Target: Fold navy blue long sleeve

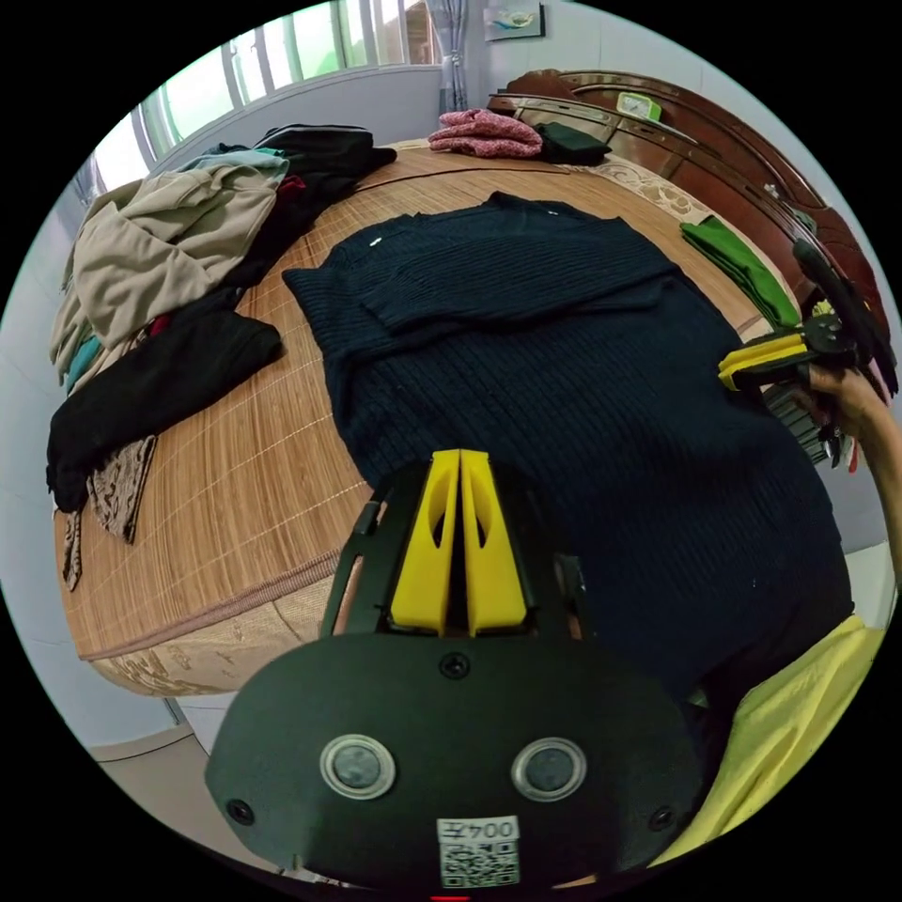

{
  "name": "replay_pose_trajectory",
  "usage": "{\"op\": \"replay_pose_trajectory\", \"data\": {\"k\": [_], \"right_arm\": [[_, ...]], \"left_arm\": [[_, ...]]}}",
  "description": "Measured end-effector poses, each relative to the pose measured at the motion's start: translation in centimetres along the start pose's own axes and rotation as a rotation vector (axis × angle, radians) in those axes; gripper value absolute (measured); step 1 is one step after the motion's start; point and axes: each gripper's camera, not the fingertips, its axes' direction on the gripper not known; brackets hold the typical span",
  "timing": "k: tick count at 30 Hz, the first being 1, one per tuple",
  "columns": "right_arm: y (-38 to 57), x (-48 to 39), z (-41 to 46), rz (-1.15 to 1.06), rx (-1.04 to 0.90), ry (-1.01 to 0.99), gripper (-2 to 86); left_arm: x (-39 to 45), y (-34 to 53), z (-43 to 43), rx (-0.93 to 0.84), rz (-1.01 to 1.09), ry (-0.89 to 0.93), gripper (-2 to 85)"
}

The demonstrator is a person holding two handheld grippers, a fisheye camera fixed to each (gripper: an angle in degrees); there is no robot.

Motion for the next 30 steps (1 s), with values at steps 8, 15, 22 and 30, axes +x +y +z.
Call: {"op": "replay_pose_trajectory", "data": {"k": [8, 15, 22, 30], "right_arm": [[7.6, 1.9, -3.0, 0.076, 0.274, -0.249, 16.9], [13.4, 2.8, -4.5, 0.166, 0.535, -0.294, 12.8], [15.7, 4.3, -4.5, 0.229, 0.598, -0.318, 13.5], [14.0, 5.7, -5.0, 0.212, 0.52, -0.228, 11.2]], "left_arm": [[-3.2, 6.1, -4.9, 0.09, 0.004, 0.176, 1.2], [-1.3, 10.9, -6.8, 0.097, 0.012, 0.16, 4.3], [-1.3, 11.0, -6.2, 0.117, -0.021, 0.186, 7.6], [-3.9, 5.1, -4.0, 0.154, -0.039, 0.149, 7.0]]}}
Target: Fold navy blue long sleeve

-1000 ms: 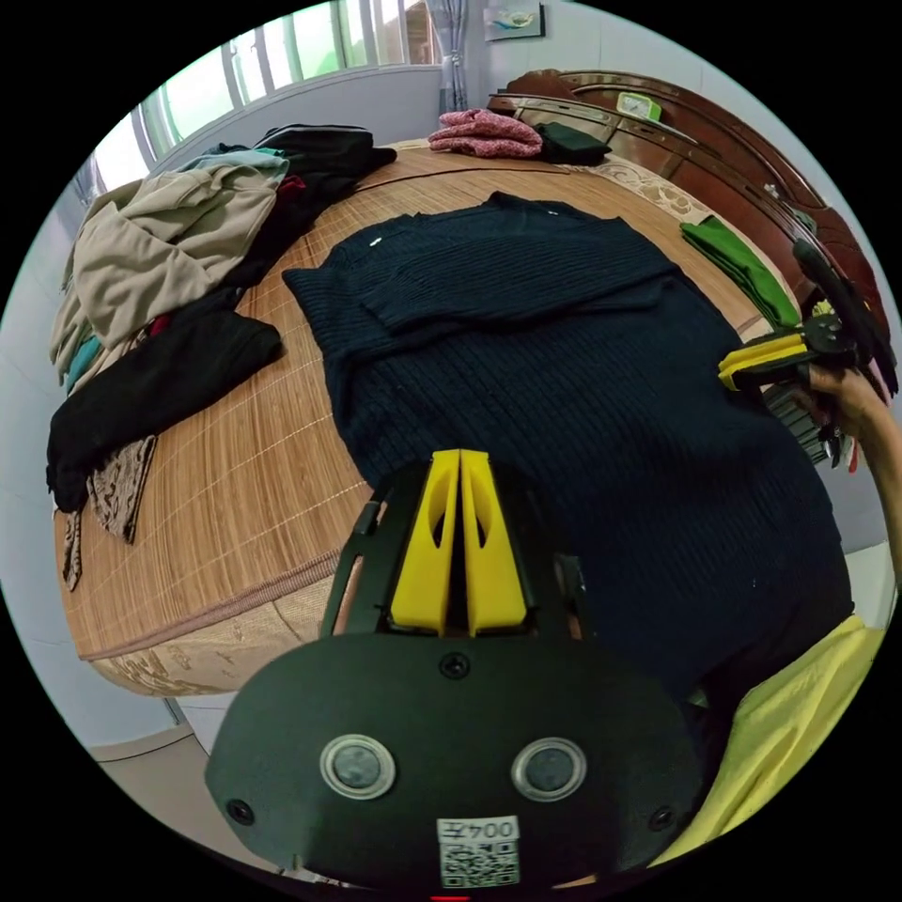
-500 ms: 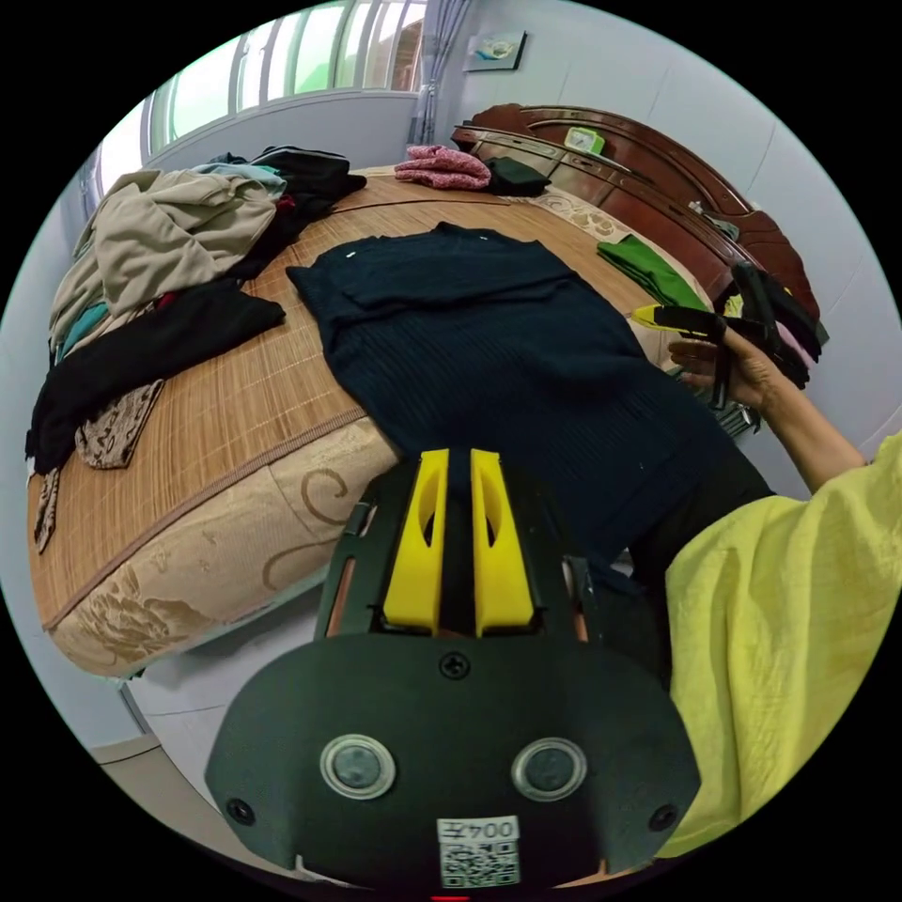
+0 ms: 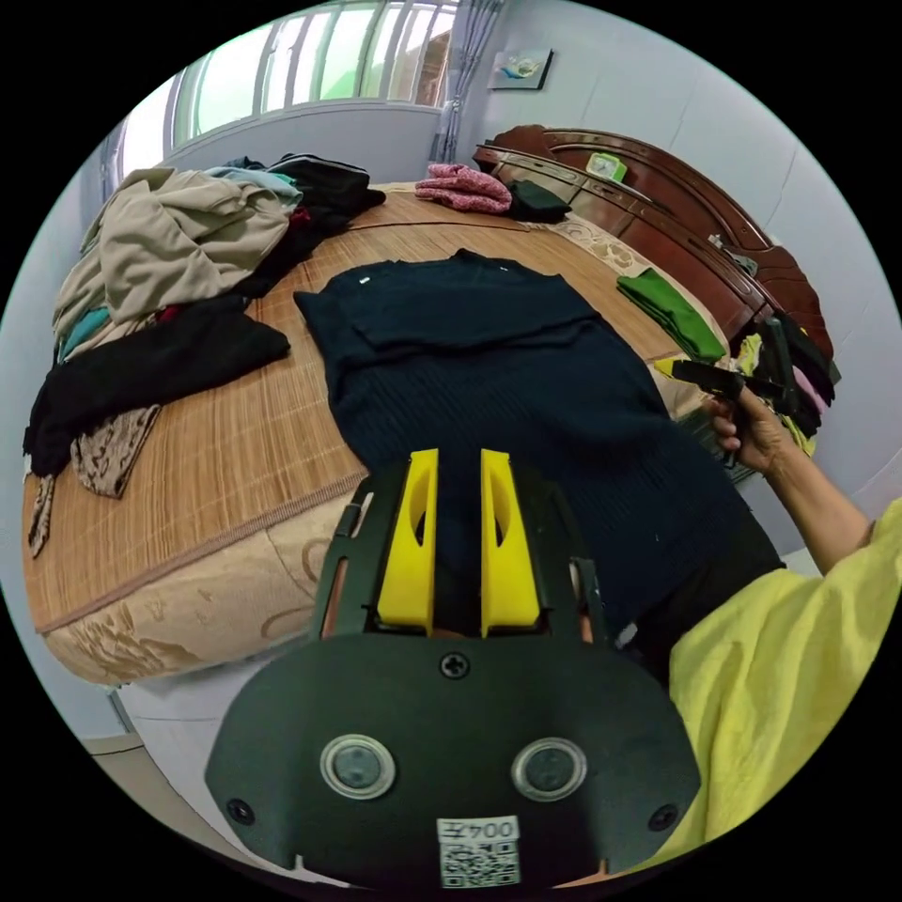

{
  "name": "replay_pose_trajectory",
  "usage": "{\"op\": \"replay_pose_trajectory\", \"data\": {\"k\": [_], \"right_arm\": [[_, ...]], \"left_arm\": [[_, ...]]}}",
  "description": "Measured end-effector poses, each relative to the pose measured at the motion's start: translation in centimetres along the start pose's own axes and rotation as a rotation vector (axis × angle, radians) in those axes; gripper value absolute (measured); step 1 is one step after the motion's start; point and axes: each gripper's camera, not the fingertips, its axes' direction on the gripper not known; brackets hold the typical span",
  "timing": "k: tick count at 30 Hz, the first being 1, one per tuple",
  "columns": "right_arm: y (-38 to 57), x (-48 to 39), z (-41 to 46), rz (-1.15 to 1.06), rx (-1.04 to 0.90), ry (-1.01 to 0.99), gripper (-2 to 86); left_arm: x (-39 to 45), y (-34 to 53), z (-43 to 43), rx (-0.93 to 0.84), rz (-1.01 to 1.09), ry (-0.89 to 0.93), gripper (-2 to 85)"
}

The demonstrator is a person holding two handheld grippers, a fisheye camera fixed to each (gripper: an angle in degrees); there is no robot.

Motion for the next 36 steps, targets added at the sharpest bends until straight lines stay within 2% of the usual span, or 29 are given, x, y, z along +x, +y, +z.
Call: {"op": "replay_pose_trajectory", "data": {"k": [9, 18, 29, 36], "right_arm": [[-9.2, 3.2, 2.9, -0.025, -0.057, 0.16, 11.2], [-12.9, 4.6, 8.6, -0.149, -0.236, 0.295, 12.8], [-14.3, 8.5, 8.1, -0.117, -0.232, 0.232, 13.3], [-9.7, 9.1, 2.0, -0.126, -0.077, 0.133, 13.6]], "left_arm": [[-4.3, -10.6, 6.3, -0.014, -0.059, -0.123, 9.5], [-6.6, -14.1, 13.7, -0.129, -0.077, -0.138, 12.3], [-9.9, -15.7, 17.2, -0.098, -0.112, -0.056, 12.6], [-9.9, -10.8, 14.5, -0.046, -0.108, 0.023, 13.3]]}}
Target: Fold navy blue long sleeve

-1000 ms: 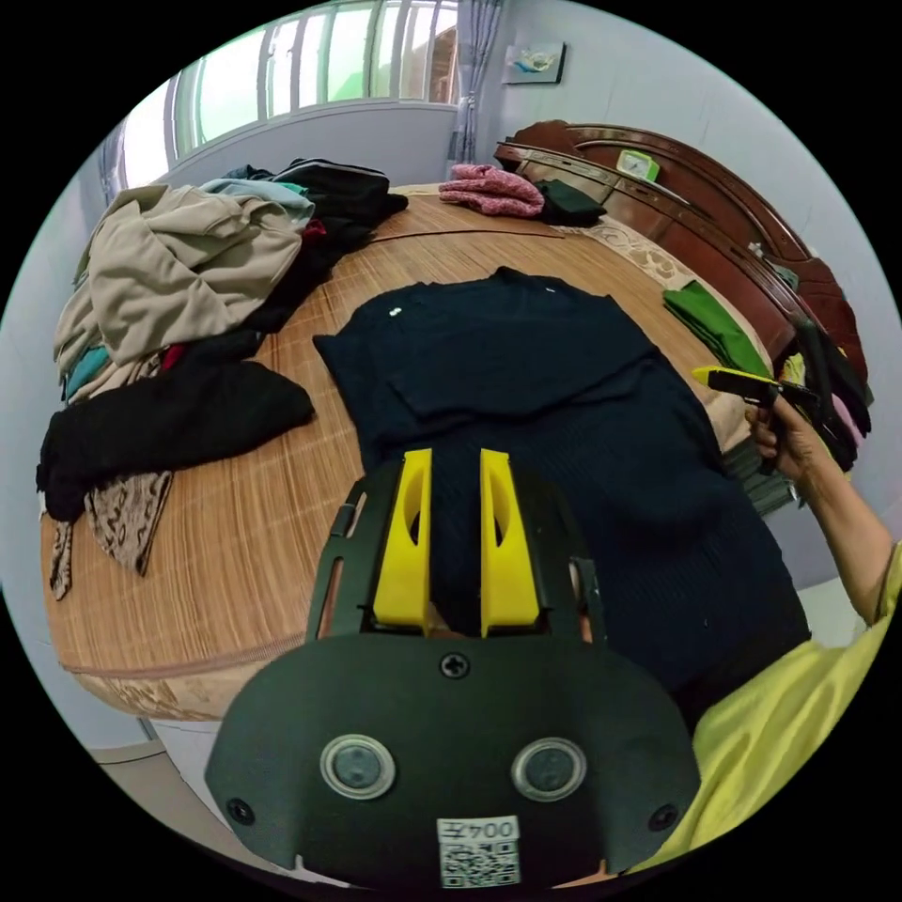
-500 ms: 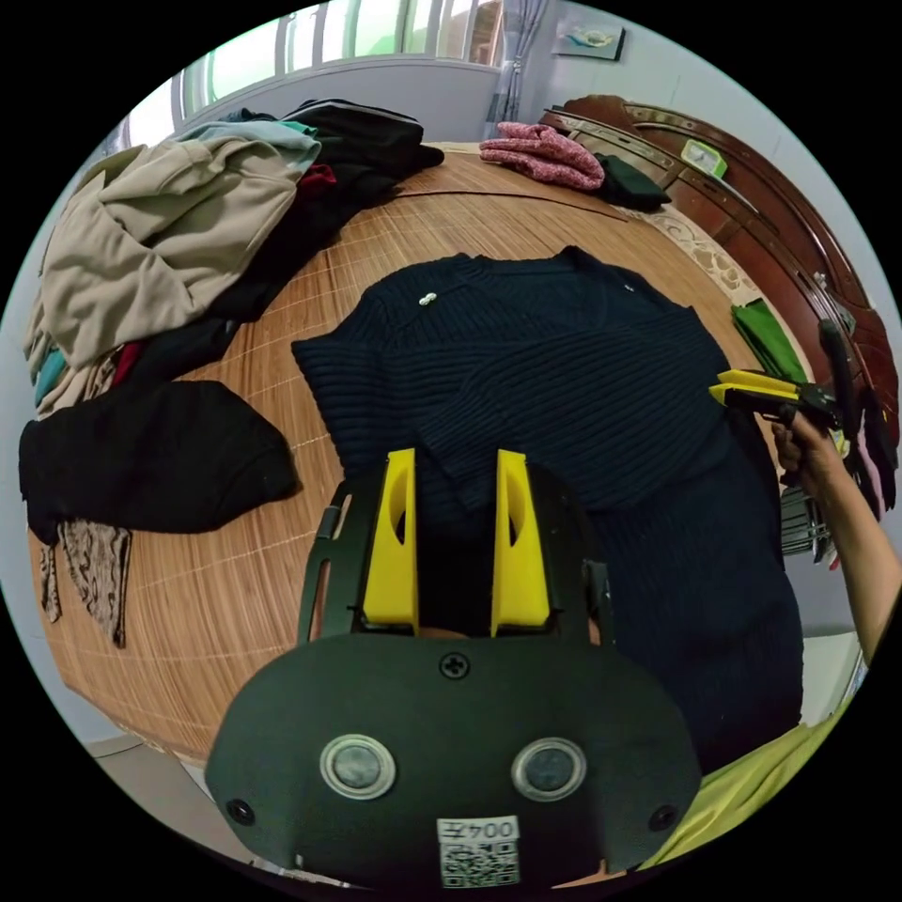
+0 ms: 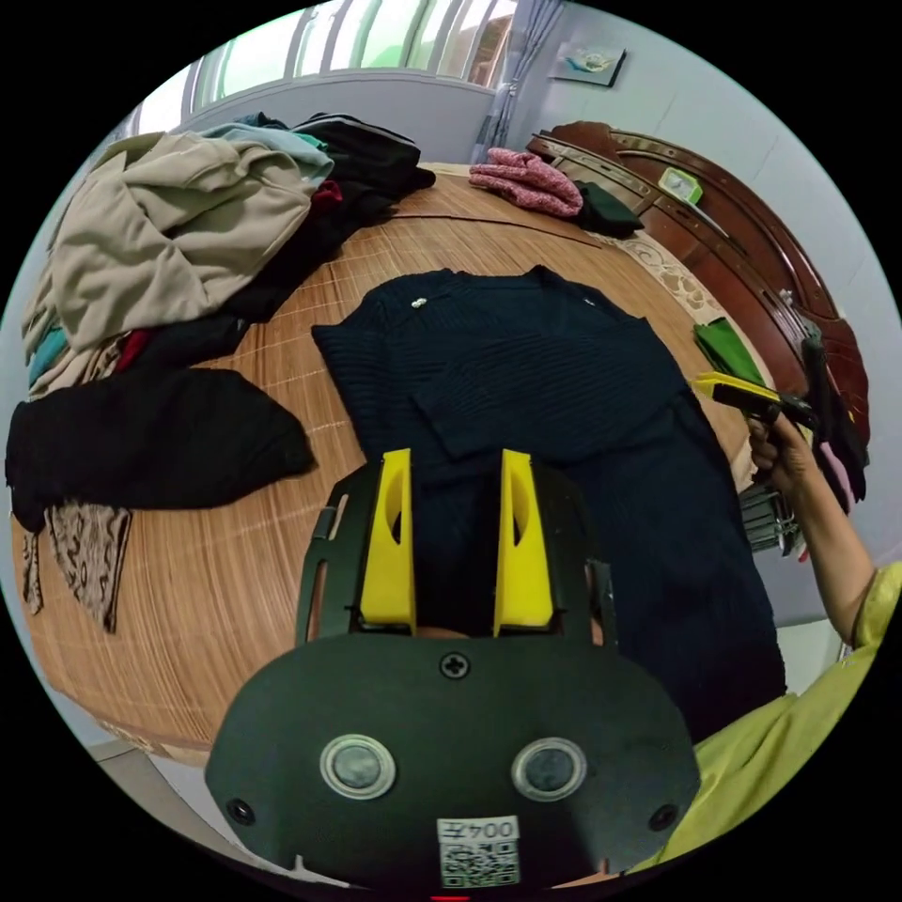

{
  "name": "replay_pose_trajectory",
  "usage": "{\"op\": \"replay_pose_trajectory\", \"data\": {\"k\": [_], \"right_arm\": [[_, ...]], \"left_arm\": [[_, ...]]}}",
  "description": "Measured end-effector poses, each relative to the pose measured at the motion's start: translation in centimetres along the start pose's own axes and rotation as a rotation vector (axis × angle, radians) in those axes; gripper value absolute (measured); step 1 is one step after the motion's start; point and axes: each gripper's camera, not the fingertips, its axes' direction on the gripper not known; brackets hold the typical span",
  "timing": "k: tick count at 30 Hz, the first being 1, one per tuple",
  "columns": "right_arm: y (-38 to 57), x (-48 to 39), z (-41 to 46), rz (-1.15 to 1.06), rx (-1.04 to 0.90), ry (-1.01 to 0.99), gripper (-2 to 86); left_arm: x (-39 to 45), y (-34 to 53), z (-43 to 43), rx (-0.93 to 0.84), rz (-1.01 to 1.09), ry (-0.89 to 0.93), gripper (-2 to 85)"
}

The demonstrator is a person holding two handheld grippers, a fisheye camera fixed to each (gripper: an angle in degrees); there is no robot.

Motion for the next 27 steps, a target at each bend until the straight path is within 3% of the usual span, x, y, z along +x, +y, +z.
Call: {"op": "replay_pose_trajectory", "data": {"k": [7, 12, 19, 27], "right_arm": [[8.1, 0.8, -4.2, -0.001, 0.045, -0.106, 11.5], [13.6, 3.0, -6.3, 0.069, 0.074, -0.125, 10.2], [19.9, 8.3, -7.9, 0.202, 0.097, -0.132, 10.2], [25.0, 18.0, -6.3, 0.468, 0.089, -0.309, 11.2]], "left_arm": [[1.6, 8.4, -2.5, -0.051, 0.009, 0.059, 13.9], [1.7, 15.1, -1.8, -0.109, -0.115, 0.113, 15.3], [1.3, 18.0, 2.0, -0.139, -0.207, 0.113, 16.3], [1.2, 20.4, 6.5, -0.172, -0.209, 0.138, 8.9]]}}
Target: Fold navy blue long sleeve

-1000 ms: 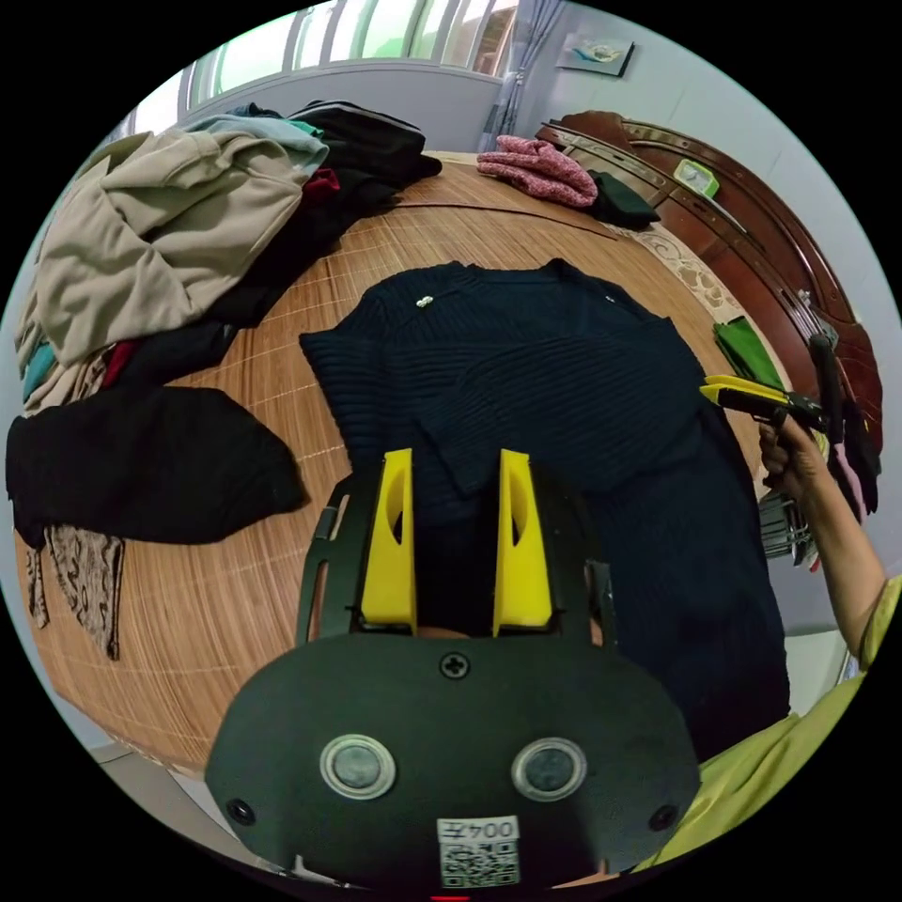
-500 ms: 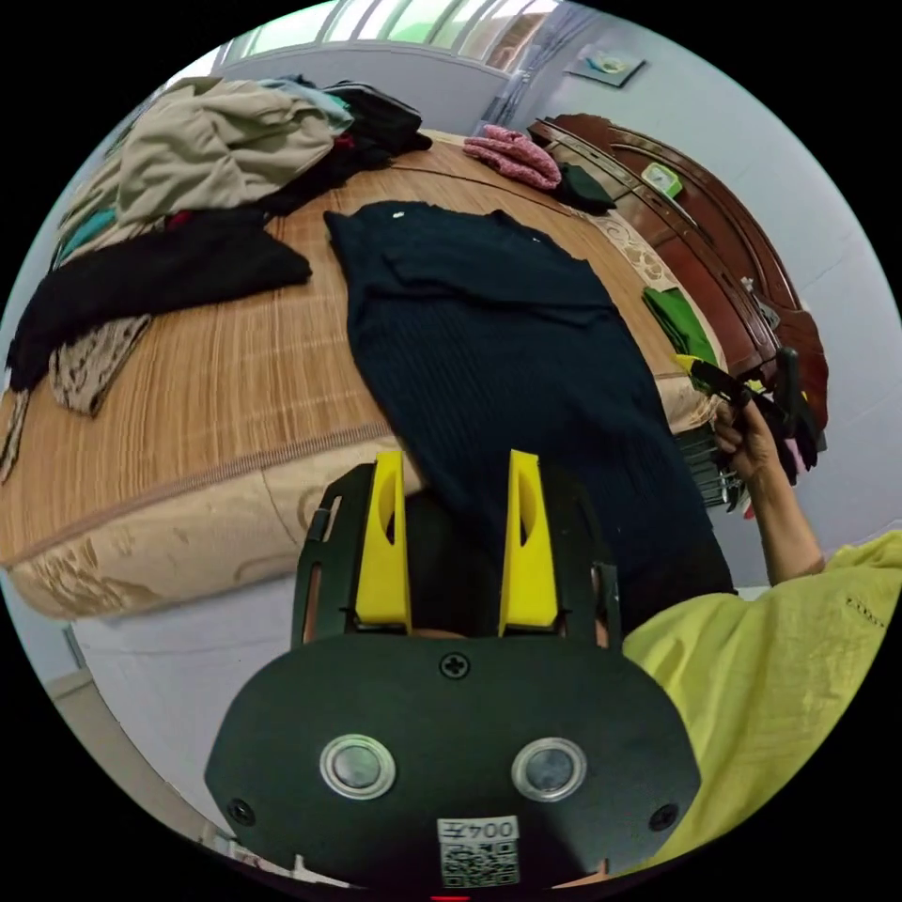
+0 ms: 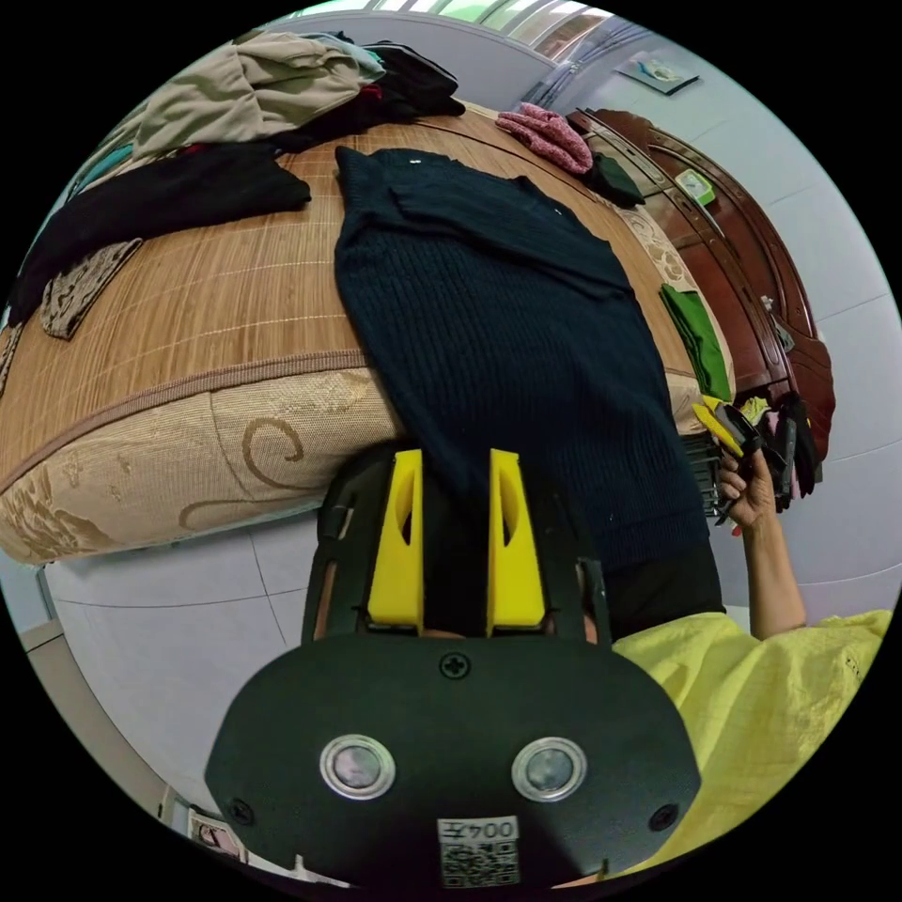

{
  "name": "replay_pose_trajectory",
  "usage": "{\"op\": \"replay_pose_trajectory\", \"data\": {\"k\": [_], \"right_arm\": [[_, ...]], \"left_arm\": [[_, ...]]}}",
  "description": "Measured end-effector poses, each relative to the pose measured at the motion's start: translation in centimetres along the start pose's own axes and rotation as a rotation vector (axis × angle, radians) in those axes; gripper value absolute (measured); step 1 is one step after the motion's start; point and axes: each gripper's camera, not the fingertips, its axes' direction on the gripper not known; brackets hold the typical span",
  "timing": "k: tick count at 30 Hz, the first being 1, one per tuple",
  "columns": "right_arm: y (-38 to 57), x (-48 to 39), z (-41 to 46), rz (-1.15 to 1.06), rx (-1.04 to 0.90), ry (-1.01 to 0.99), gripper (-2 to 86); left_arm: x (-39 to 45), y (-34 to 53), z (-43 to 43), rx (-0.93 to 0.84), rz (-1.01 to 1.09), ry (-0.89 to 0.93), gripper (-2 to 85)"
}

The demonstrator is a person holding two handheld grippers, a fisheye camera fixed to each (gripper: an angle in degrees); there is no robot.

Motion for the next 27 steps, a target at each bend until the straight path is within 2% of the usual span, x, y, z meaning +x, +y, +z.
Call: {"op": "replay_pose_trajectory", "data": {"k": [6, 11, 17, 23, 27], "right_arm": [[0.0, 5.9, 1.1, 0.086, -0.105, -0.032, 11.2], [0.5, 9.2, 1.5, 0.106, -0.166, -0.117, 4.0], [0.6, 11.6, -1.2, 0.084, -0.114, -0.199, 1.7], [0.6, 14.0, -3.7, 0.059, -0.125, -0.165, 1.4], [1.4, 16.7, -3.1, 0.088, -0.178, -0.111, 1.4]], "left_arm": [[-3.0, 1.6, 2.4, 0.011, -0.07, 0.086, 4.0], [-4.6, 2.6, 5.0, -0.016, -0.081, 0.149, 3.0], [-6.5, 3.7, 6.6, 0.0, -0.088, 0.239, 2.1], [-9.5, 5.6, 3.9, 0.098, -0.113, 0.342, 1.9], [-12.8, 6.9, 5.7, 0.058, -0.16, 0.354, 1.9]]}}
